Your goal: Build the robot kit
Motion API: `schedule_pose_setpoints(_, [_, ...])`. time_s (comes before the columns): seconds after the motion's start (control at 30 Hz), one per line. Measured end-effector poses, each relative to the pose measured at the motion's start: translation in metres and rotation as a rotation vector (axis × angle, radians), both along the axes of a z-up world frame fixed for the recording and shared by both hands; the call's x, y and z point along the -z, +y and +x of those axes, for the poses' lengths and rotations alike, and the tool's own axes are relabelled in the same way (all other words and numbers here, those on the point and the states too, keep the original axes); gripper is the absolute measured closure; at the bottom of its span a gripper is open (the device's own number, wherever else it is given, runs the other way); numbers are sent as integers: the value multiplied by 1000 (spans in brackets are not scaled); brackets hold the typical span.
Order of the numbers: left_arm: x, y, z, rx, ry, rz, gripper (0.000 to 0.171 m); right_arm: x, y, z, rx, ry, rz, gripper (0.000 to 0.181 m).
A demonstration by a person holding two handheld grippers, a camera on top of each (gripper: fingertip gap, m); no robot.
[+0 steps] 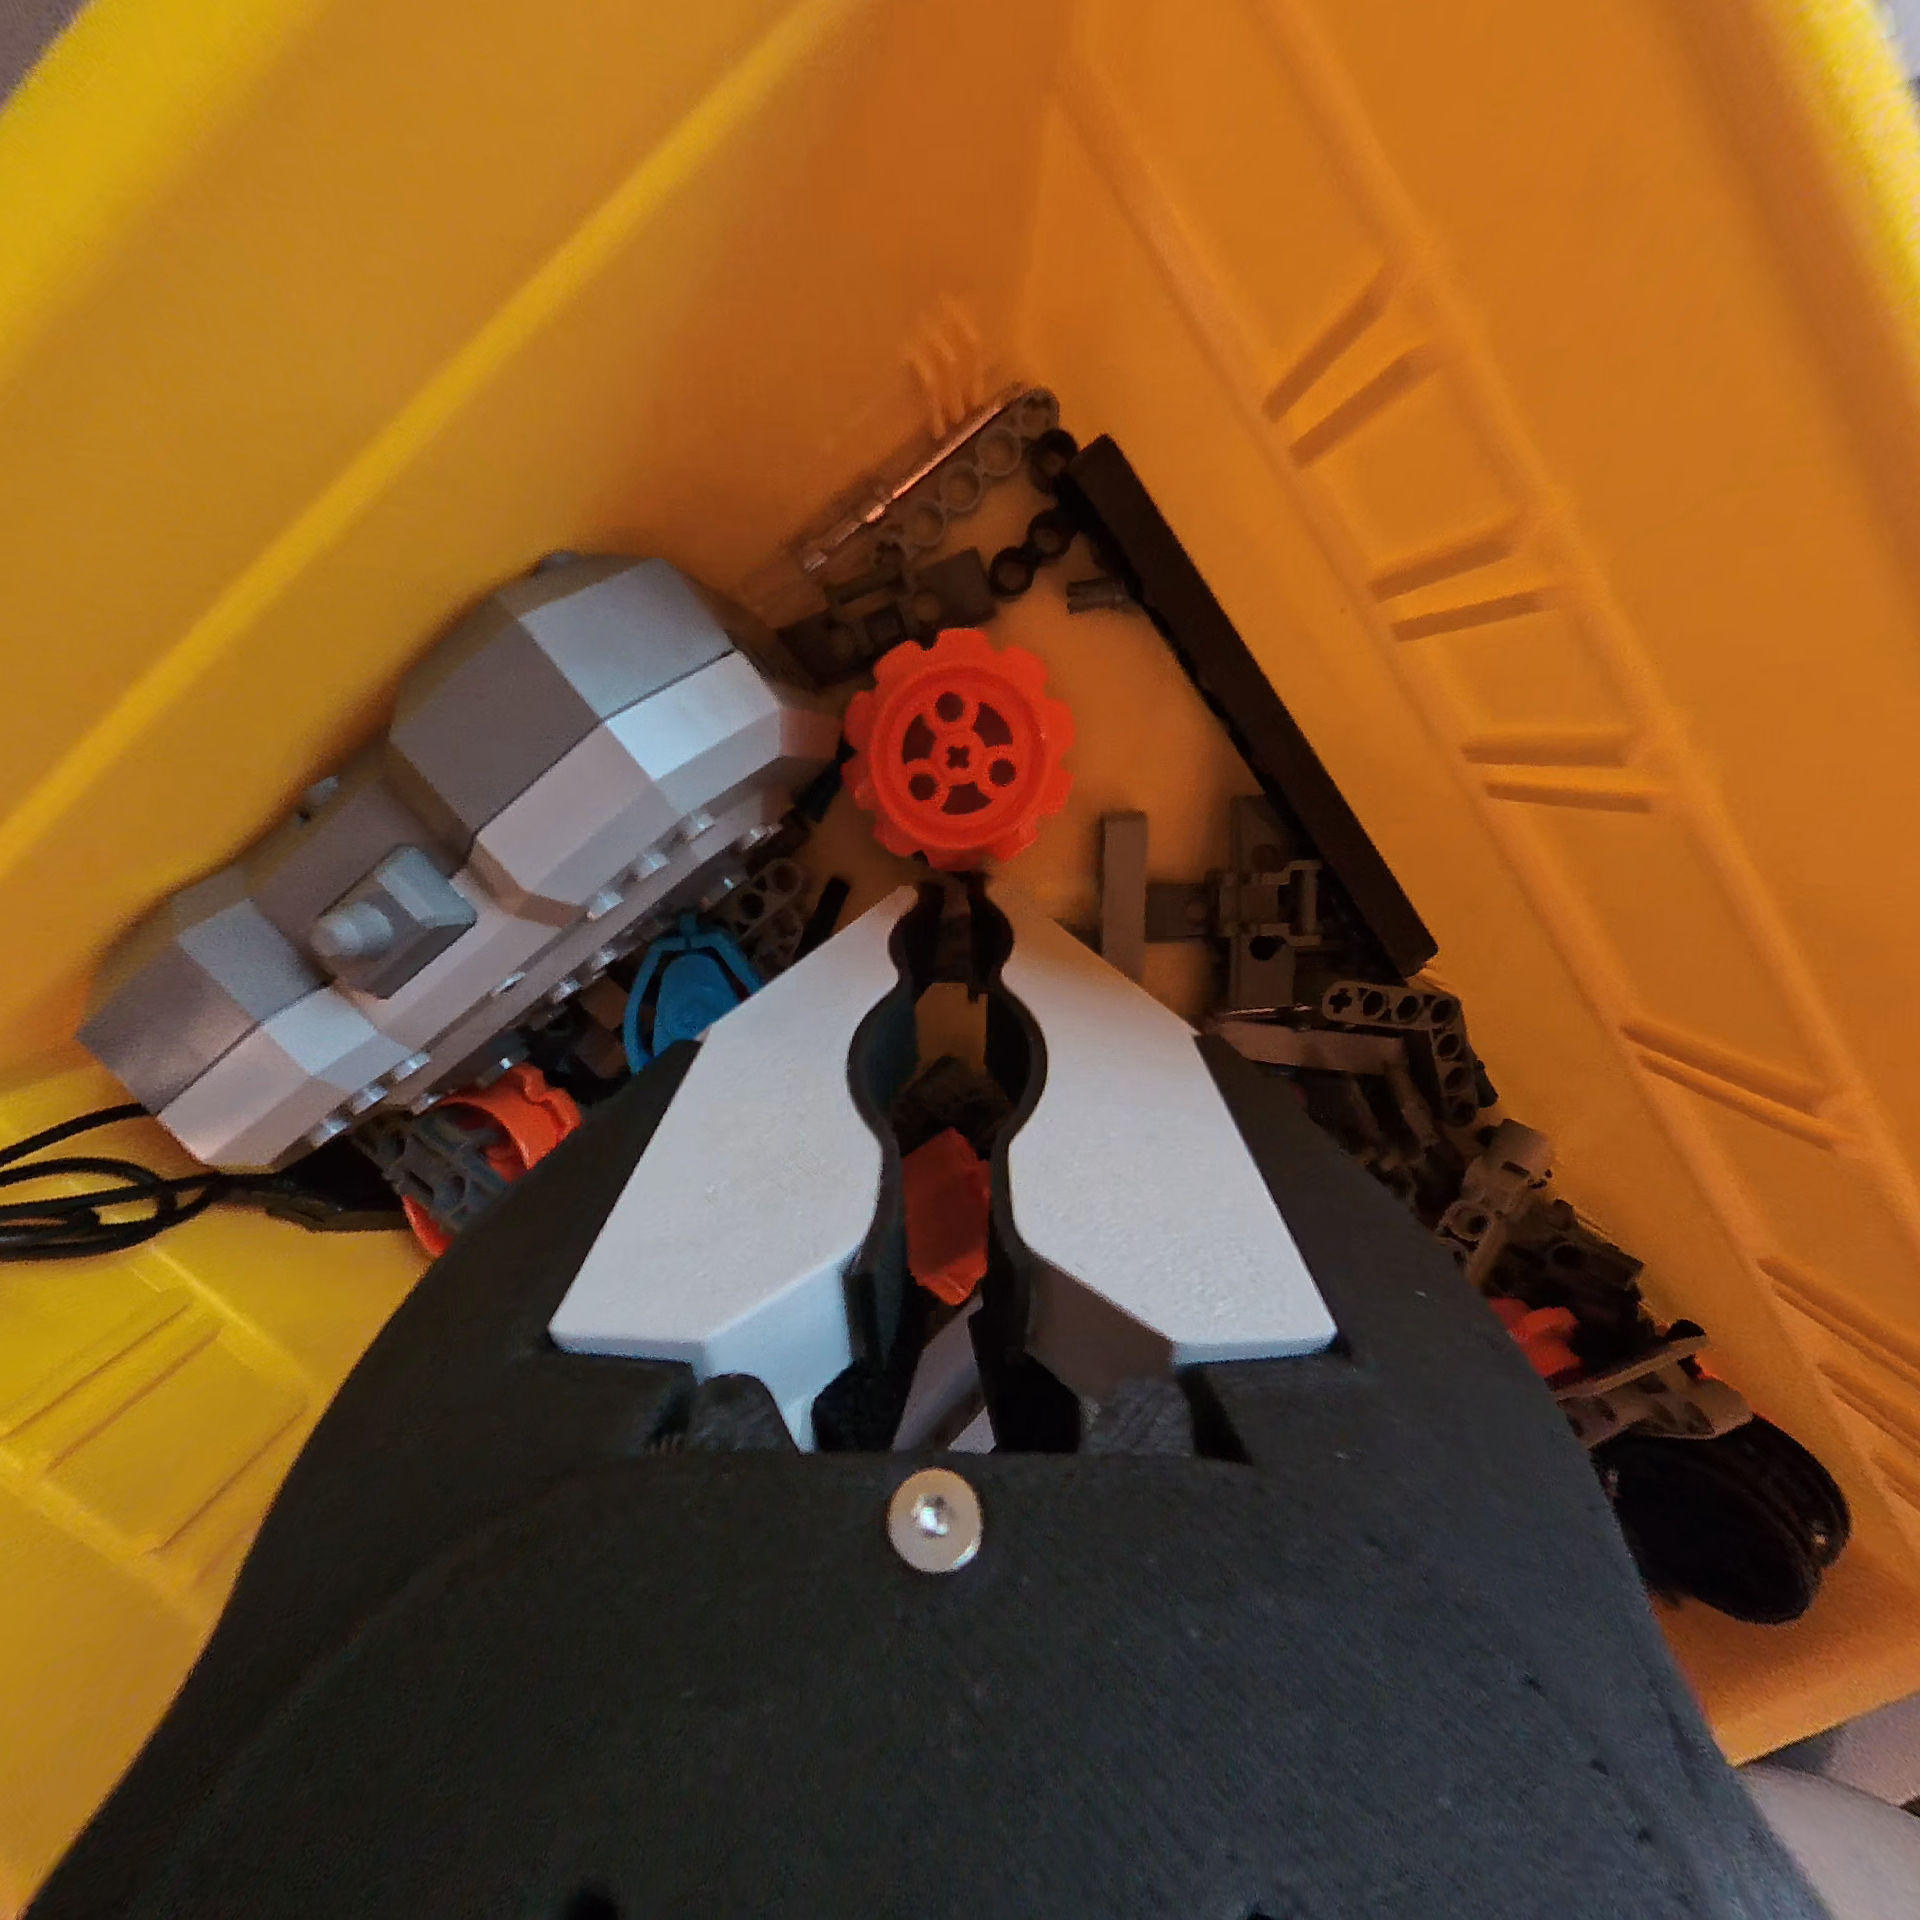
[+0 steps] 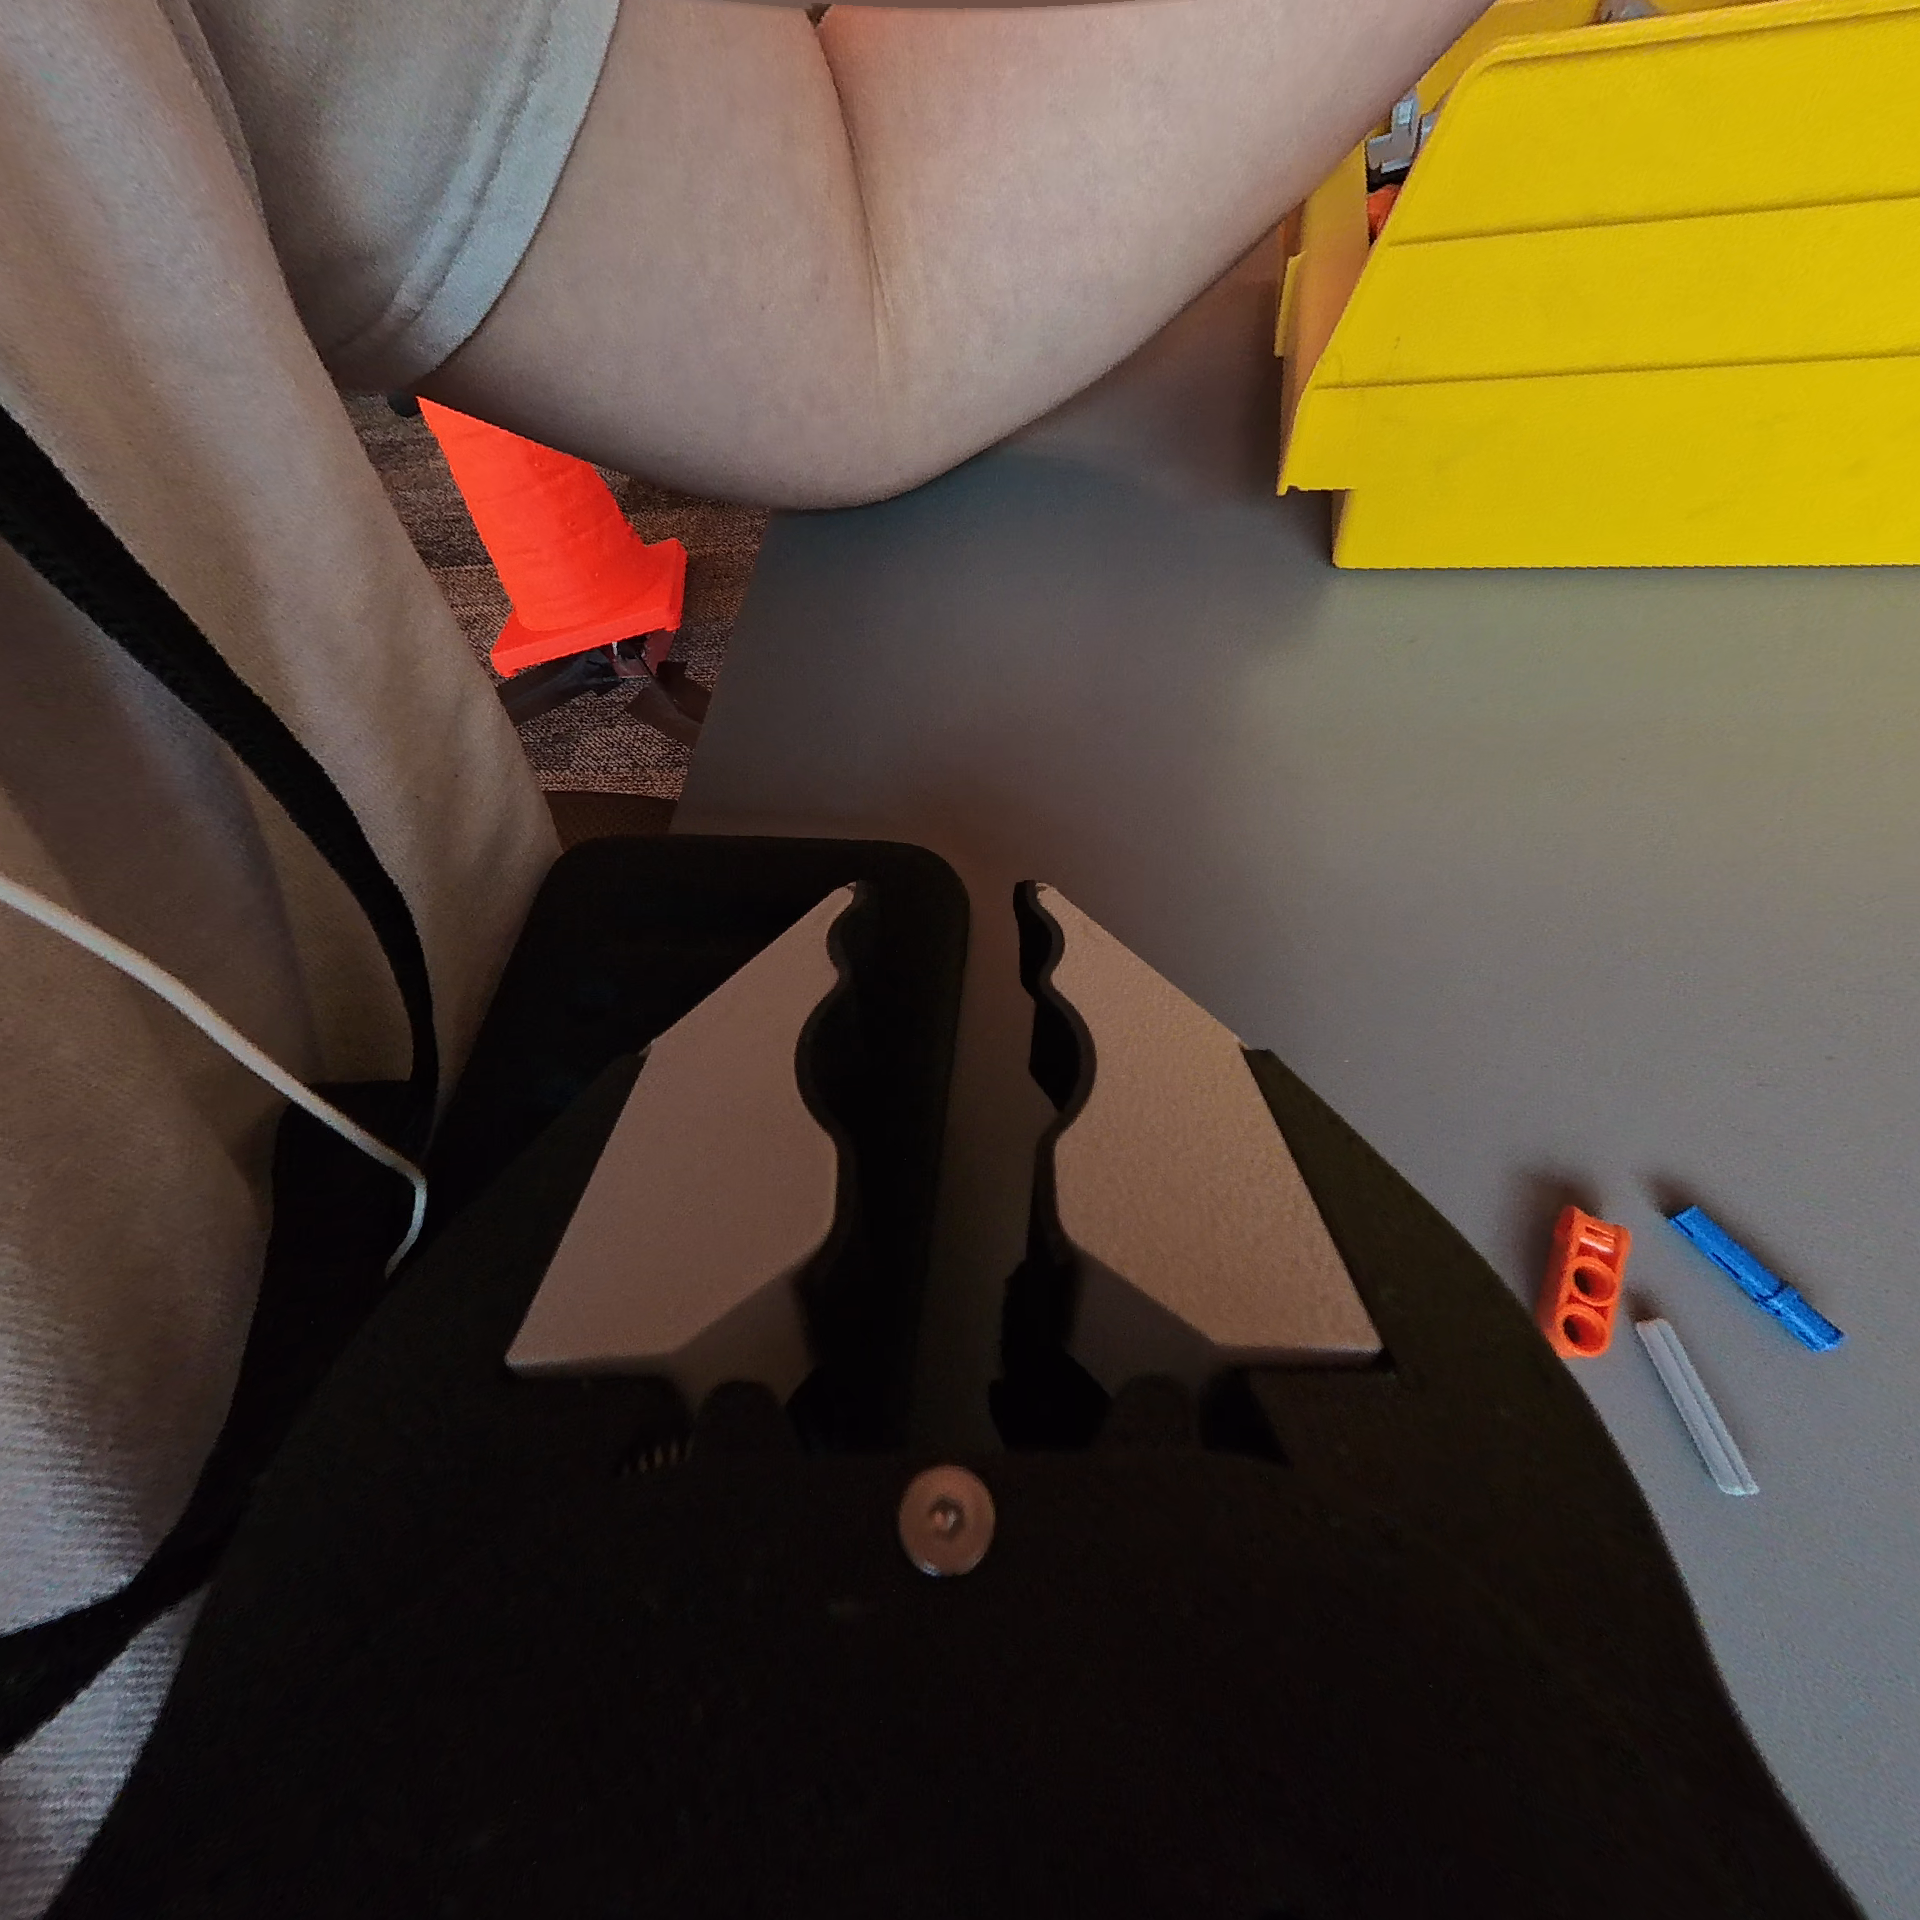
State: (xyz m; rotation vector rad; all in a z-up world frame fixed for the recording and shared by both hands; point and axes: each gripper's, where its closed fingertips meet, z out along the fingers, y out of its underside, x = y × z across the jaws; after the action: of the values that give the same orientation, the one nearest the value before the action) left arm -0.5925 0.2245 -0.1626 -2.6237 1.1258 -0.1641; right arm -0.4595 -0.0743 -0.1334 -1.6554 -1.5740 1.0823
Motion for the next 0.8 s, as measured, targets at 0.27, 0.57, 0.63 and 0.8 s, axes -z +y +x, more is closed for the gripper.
schedule_pose_setpoints(0.27, [-7,4,-18,-79,16,18,166,0,0,0,-1,0,-1,154])
schedule_pose_setpoints(0.57, [-8,5,-3,-85,-56,1,157,0,0,0,-1,1,0,154])
schedule_pose_setpoints(0.63, [-6,5,-3,-84,-43,-2,156,0,0,0,-1,0,-1,154])
schedule_pose_setpoints(0.8, [-4,5,-6,-79,-15,1,155,0,0,1,-1,0,0,154])
